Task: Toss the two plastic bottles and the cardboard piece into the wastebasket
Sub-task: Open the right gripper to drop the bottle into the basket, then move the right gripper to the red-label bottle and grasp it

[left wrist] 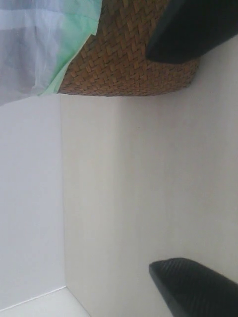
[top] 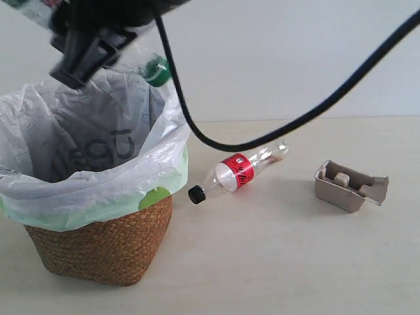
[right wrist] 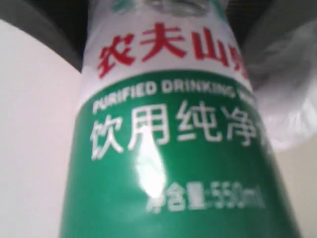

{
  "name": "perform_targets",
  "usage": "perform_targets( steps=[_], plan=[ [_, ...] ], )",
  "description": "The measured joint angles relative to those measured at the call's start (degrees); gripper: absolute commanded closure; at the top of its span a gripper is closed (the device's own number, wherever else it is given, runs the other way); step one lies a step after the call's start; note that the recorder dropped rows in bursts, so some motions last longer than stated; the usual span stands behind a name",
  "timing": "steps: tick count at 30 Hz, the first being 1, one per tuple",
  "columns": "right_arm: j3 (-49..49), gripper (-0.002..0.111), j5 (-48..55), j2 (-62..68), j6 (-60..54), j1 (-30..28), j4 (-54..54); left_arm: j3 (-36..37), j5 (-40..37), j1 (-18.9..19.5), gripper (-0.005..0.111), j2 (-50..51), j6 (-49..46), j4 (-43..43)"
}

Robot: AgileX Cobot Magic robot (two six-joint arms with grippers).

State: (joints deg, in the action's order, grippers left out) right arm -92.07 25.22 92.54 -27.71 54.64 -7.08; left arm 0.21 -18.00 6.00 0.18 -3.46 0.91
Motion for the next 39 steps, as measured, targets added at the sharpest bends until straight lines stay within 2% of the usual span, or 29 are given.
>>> perform_targets(
  steps=[2, 3, 8, 11, 15, 16, 19, 21, 25, 29, 32, 39],
  plan=[
    [-0.15, 0.01, -3.0, 0.9, 0.77, 0.0, 1.51, 0.0, 0.0, 0.0, -0.001, 0.0, 0.0, 0.0],
    [-0.15, 0.004, -3.94, 1.49, 1.66, 0.0, 1.64, 0.0, 0.0, 0.0, -0.001, 0.0, 0.0, 0.0],
    [-0.29, 0.007, -4.1, 3.23, 11.91, 0.0, -5.73, 0.0, 0.0, 0.0, -0.001, 0.0, 0.0, 0.0],
    [-1.02, 0.007, 0.22, 2.14, 14.39, 0.0, -10.3, 0.0, 0.0, 0.0, -0.001, 0.0, 0.0, 0.0],
    [-2.75, 0.007, 13.22, -0.23, 24.93, 0.0, -23.75, 0.0, 0.0, 0.0, -0.001, 0.0, 0.0, 0.0],
    [-3.01, 0.007, 21.33, -0.83, 30.03, 0.0, -31.05, 0.0, 0.0, 0.0, -0.001, 0.0, 0.0, 0.0],
    [-3.12, 0.007, 35.59, -0.73, 39.7, -2.64, -36.97, 0.0, 0.0, 0.0, -0.001, 0.0, 0.0, 0.0],
    [-3.12, 0.007, 42.22, -0.04, 42.85, -8.56, -31.91, 0.0, 0.0, 0.0, -0.001, 0.0, 0.0, 0.0],
    [-3.12, 0.007, 43.27, 3.96, 41.44, -24.91, -7.59, 0.0, 0.0, 0.0, -0.001, 0.0, 0.0, 0.0],
    [-3.12, 0.007, 36.26, 7.28, 41.8, -29.52, 1.4, 0.0, 0.0, 0.0, -0.001, 0.0, 0.0, 0.0],
    [-3.12, 0.007, 30.92, 12.03, 46.0, -29.79, 2.99, 0.0, 0.0, 0.0, -0.001, 0.0, 0.0, 0.0],
    [-3.12, 0.007, 25.96, 24.26, 55.33, -29.87, 5.89, 0.0, 0.0, 0.0, -0.001, 0.0, 0.0, 0.0]
  ],
)
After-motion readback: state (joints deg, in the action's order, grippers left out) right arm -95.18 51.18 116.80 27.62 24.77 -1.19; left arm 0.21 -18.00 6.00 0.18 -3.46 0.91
